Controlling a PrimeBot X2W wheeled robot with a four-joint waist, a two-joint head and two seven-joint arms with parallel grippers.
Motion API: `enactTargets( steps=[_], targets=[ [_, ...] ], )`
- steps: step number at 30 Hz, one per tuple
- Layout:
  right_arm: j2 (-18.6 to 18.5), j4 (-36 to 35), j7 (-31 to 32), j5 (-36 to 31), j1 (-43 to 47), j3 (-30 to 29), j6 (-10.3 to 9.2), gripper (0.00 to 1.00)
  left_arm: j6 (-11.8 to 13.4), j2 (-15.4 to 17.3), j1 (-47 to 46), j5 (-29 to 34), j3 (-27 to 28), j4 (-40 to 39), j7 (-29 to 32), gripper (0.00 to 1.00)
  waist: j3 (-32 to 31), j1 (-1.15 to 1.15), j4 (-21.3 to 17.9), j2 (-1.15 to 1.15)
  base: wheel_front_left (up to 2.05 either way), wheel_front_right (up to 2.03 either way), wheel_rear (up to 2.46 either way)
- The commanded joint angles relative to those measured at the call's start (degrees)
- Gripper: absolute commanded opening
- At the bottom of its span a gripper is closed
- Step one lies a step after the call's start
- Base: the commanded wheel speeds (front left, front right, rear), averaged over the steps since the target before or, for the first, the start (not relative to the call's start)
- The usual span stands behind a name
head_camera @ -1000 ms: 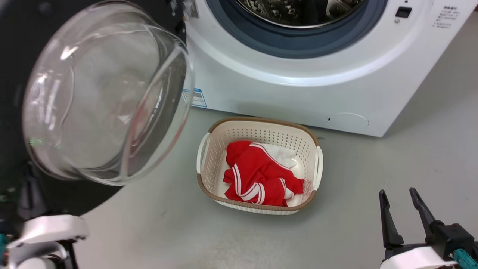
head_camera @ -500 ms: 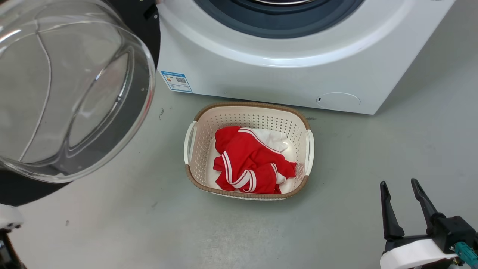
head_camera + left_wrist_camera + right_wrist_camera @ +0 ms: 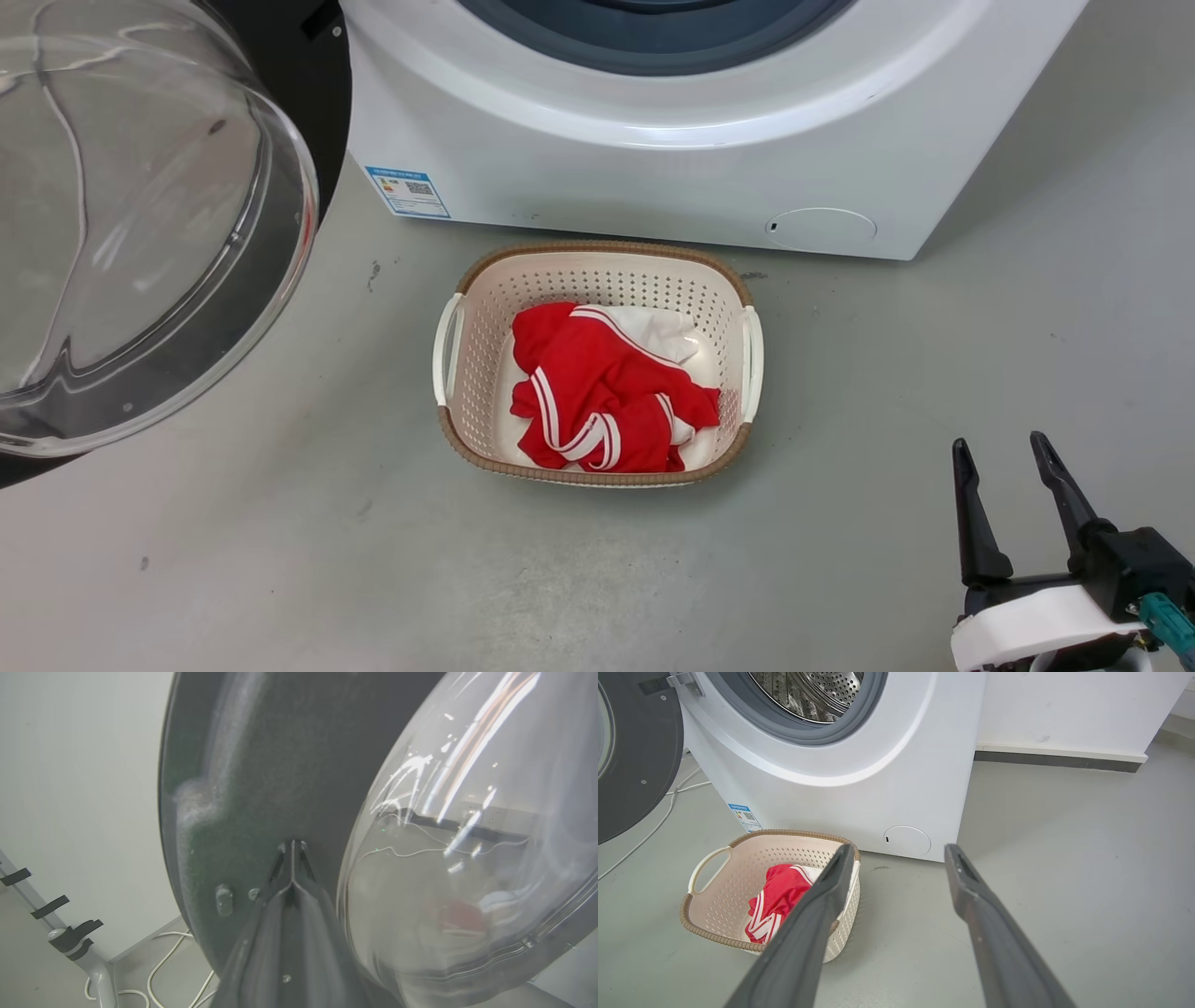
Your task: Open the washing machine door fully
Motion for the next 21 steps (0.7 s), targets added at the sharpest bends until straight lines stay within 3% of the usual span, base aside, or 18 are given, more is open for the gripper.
enactTargets(
  steps=[1,10,21],
  targets=[
    [0.1,-0.1,-0.1,0.0,-0.8,0.0,-0.04,1.0,-0.3,1.0,-0.8,0.1,0.8,0.5,0.1,0.0,-0.1,-0.01,-0.2,0.0,0.0,0.0,0.0],
    [0.1,0.4,-0.1,1.1,-0.5,0.6,-0.03,1.0,-2.7,2.1,0.5,2.0,2.2,2.4,0.1,0.0,-2.2,-0.01,-0.9,0.0,0.0,0.0,0.0],
    [0.1,0.4,-0.1,3.0,2.8,1.0,-0.04,1.0,-4.9,-3.0,8.4,5.0,-0.4,-5.5,0.1,0.0,-11.3,-0.01,-1.6,0.0,0.0,0.0,0.0]
  ],
)
